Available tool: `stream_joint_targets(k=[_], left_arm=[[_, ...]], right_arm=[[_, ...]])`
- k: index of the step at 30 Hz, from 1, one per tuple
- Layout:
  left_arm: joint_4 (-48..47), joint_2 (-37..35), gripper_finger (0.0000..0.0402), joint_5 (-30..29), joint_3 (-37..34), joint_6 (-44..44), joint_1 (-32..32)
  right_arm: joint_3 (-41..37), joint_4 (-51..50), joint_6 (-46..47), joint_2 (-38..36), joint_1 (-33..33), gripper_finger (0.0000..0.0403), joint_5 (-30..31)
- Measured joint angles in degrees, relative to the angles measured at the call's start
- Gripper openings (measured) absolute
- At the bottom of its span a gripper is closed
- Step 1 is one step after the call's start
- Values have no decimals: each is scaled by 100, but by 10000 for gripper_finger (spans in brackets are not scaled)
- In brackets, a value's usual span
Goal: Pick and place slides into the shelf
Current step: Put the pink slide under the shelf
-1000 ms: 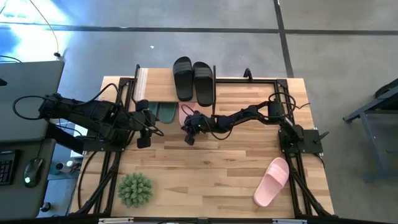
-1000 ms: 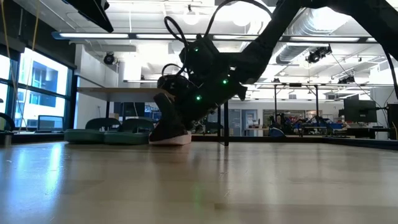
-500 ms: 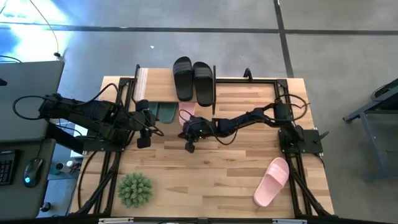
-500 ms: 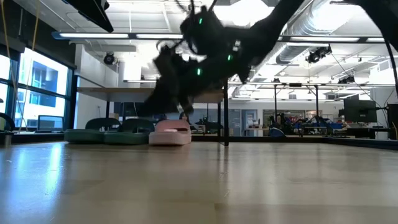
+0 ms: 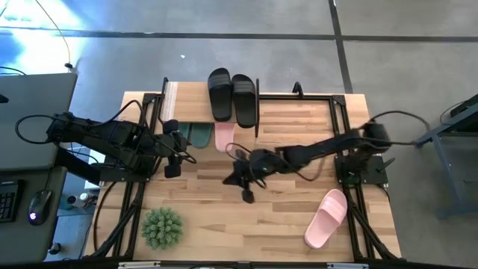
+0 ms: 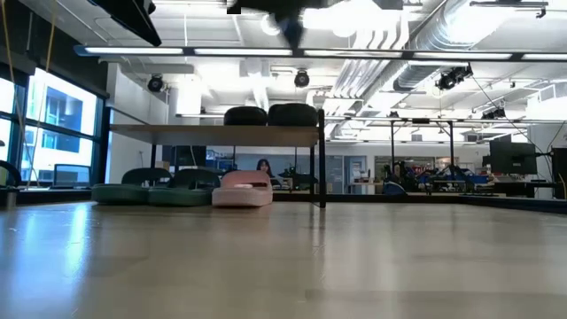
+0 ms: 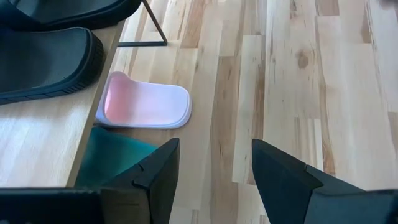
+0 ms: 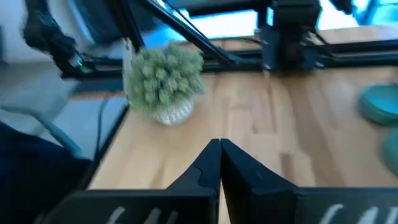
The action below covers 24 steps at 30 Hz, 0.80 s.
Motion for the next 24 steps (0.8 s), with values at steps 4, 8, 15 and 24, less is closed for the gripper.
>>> stream_joint_targets(k=[4, 8, 15, 24], left_arm=[[-13, 0, 184, 1, 0, -1, -1], [-9, 0, 184, 4, 0, -1, 0], [-12, 0, 184, 29, 0, -6, -1], [-9, -2, 184, 36, 0, -6, -1]], right_arm=[[0, -1146, -4, -728, 587, 8, 1357], [0, -2290, 294, -1312, 1309, 40, 2982], [0, -4313, 2200, -1759, 2323, 126, 4529], [0, -6081, 4832, -1731, 3014, 138, 4753]])
